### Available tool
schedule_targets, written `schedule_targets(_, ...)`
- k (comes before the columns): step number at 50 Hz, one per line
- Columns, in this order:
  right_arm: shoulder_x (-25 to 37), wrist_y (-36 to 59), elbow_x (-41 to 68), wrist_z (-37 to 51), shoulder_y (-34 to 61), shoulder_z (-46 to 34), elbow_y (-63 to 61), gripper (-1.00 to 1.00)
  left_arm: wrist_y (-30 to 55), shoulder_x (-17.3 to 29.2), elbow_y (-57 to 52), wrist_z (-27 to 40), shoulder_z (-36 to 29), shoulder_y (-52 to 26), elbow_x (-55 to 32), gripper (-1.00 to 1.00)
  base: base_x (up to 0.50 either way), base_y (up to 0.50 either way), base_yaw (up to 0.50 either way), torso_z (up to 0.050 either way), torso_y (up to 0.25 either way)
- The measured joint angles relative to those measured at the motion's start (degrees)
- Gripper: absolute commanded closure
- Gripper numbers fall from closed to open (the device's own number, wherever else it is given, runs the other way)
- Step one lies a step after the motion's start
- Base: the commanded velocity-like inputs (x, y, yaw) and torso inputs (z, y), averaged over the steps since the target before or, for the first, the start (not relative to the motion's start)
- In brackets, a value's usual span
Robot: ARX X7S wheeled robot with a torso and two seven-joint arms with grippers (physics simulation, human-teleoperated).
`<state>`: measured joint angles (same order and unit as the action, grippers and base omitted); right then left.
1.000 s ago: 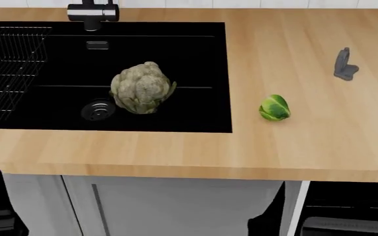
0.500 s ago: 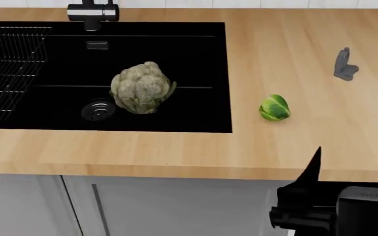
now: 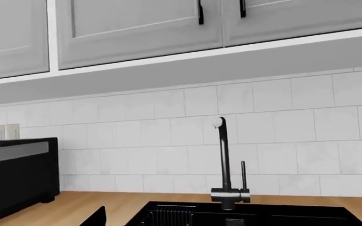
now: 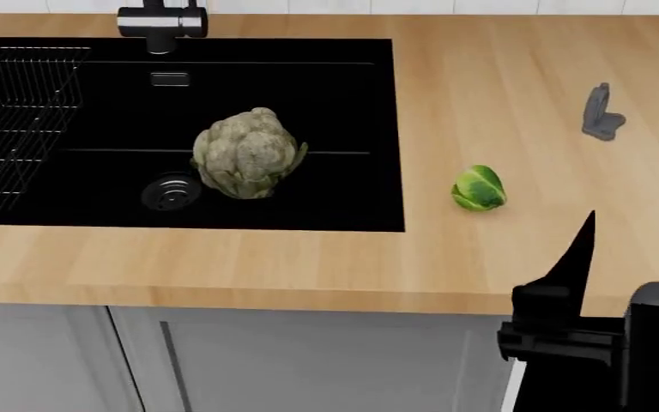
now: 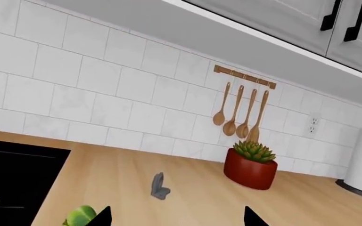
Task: Turn the sink spout to the right.
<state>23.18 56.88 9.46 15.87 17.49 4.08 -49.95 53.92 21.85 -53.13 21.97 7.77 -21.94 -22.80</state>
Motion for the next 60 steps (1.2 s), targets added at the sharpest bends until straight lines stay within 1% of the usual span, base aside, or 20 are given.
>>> schedule_targets(9,0.67,2.11,0.44,-0.18,3.38,-0.22,0.16,-1.0,1.82,0.55,2.14,0.44,-0.85,-4.53,-0.57,-1.0,0.0,0.0,0.0,0.0,0.0)
schedule_targets(22,1.45,3.9,0.84,-0.32,6.05,-0.1,0.4,-1.0,3.05,0.7,2.86,0.78,-1.25,-7.06,-1.49,-1.0,0.0,0.0,0.0,0.0,0.0)
schedule_targets(45,1.68,5.14,1.37,-0.15,7.81,-0.32,0.47,-1.0,4.28,0.31,3.41,1.35,-0.89,-8.82,-3.08,-1.0,0.0,0.0,0.0,0.0,0.0)
schedule_targets(55,1.71,4.25,1.59,-0.24,7.62,-0.47,0.39,-1.0,4.25,0.15,3.5,1.32,-1.03,-9.01,-3.69,-1.0,0.0,0.0,0.0,0.0,0.0)
schedule_targets(60,2.03,3.65,1.74,-0.61,7.39,-0.54,-0.01,-1.0,4.2,0.15,3.27,1.27,-0.98,-9.01,-4.12,-1.0,0.08,0.27,0.0,0.0,0.0)
